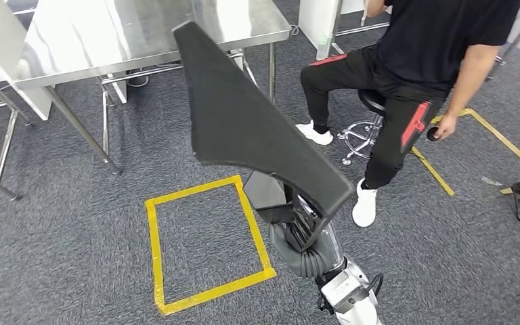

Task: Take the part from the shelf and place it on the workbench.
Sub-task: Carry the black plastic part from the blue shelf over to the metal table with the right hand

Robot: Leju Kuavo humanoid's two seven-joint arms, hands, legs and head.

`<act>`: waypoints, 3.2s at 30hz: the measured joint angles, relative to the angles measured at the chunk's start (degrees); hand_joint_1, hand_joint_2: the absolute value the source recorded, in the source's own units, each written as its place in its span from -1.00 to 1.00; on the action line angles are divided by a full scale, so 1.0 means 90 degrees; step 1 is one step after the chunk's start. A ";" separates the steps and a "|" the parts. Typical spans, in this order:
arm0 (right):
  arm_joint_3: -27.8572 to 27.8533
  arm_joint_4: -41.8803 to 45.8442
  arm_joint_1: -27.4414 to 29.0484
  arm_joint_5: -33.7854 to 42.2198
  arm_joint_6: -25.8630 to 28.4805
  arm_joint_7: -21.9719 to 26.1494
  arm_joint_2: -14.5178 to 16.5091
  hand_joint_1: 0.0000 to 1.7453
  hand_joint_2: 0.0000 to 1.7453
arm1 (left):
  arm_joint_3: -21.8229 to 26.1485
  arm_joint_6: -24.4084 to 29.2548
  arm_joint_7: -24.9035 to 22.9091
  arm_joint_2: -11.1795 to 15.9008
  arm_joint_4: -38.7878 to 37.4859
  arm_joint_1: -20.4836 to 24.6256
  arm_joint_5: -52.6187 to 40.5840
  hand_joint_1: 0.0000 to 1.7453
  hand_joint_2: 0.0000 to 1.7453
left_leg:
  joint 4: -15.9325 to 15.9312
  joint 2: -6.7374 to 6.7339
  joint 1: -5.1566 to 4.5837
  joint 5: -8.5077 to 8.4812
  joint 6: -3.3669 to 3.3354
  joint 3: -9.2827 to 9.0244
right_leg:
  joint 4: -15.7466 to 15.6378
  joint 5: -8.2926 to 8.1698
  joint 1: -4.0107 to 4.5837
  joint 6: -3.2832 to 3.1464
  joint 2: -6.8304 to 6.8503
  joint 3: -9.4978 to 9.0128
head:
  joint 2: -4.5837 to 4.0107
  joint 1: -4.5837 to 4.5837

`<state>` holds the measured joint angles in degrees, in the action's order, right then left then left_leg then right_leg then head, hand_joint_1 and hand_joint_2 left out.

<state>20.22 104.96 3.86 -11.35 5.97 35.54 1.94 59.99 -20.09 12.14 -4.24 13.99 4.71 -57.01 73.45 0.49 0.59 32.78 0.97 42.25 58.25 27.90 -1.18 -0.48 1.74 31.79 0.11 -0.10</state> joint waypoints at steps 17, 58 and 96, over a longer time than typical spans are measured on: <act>-0.0095 0.0083 0.0031 -0.0532 0.0144 -0.0211 0.0053 1.00 1.00 | 0.0001 0.0005 -0.0008 -0.0028 0.0002 0.0031 -0.0006 -1.00 1.00 | -0.1788 0.0088 -0.0031 -0.0853 -0.0377 -0.0931 | 0.1732 0.0747 0.0036 0.0267 -0.0147 0.0808 | 0.0000 -0.0039; -0.0421 0.0100 0.0020 -0.0325 0.0674 -0.0244 0.0247 1.00 1.00 | 0.0001 0.0000 0.0033 -0.0033 0.0000 0.0020 -0.0016 -1.00 1.00 | -0.1750 0.0189 -0.0095 -0.0764 -0.0154 -0.0974 | 0.0027 -0.0026 -0.0002 0.0178 -0.0194 0.0084 | 0.0000 -0.0035; -0.0495 0.0067 -0.0117 -0.0280 0.0995 -0.0269 0.0281 1.00 1.00 | 0.0001 0.0031 -0.0035 -0.0027 0.0002 0.0047 -0.0120 -1.00 1.00 | -0.1267 -0.0066 -0.0025 -0.0793 -0.0304 -0.0576 | 0.0051 0.0223 0.0029 0.0074 -0.0165 -0.0168 | 0.0000 -0.0051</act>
<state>15.76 105.56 2.81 -13.87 14.92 33.12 4.47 60.00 -19.81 11.82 -4.48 14.01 5.13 -58.09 62.04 -0.11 0.37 25.65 -1.77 37.07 58.71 29.91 -0.92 0.18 0.26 30.28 0.11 -0.56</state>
